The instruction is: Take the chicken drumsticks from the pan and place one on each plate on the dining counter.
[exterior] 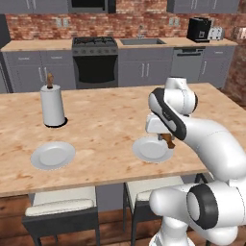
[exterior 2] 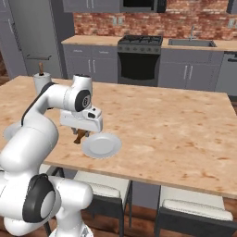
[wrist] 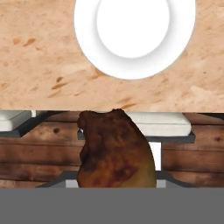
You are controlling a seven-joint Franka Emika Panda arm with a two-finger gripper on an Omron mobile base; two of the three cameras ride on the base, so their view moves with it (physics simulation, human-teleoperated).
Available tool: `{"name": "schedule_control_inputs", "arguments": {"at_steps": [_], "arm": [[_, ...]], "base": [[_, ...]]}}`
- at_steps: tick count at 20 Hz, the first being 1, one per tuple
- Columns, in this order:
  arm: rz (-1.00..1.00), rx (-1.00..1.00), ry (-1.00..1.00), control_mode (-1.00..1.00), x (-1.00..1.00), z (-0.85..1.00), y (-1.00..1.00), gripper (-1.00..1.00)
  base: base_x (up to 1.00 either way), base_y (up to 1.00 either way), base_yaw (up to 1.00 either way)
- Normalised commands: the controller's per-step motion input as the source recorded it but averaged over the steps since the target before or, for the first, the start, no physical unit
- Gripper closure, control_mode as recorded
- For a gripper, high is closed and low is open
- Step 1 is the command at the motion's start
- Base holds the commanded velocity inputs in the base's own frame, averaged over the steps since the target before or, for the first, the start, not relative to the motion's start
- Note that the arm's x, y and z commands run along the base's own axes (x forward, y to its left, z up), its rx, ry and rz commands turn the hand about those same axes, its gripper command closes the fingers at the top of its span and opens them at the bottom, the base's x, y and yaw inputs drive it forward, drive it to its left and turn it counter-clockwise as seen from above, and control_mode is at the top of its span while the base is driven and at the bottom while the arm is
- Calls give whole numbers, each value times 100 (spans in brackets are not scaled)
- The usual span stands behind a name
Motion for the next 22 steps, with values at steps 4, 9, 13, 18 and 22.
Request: {"name": "schedule_control_inputs", "arguments": {"at_steps": [4,9,13,18,22], "arm": [[0,0,0,100,0,0,0,100],[0,0,0,100,0,0,0,100],[-1,0,0,-100,1,-1,-1,100],[-2,-1,2,-100,37,-15,-2,100],[0,-3,0,-100,55,-25,0,100]], "base": [[0,1,0],[0,0,0],[0,-1,0],[0,0,0],[0,0,0]]}}
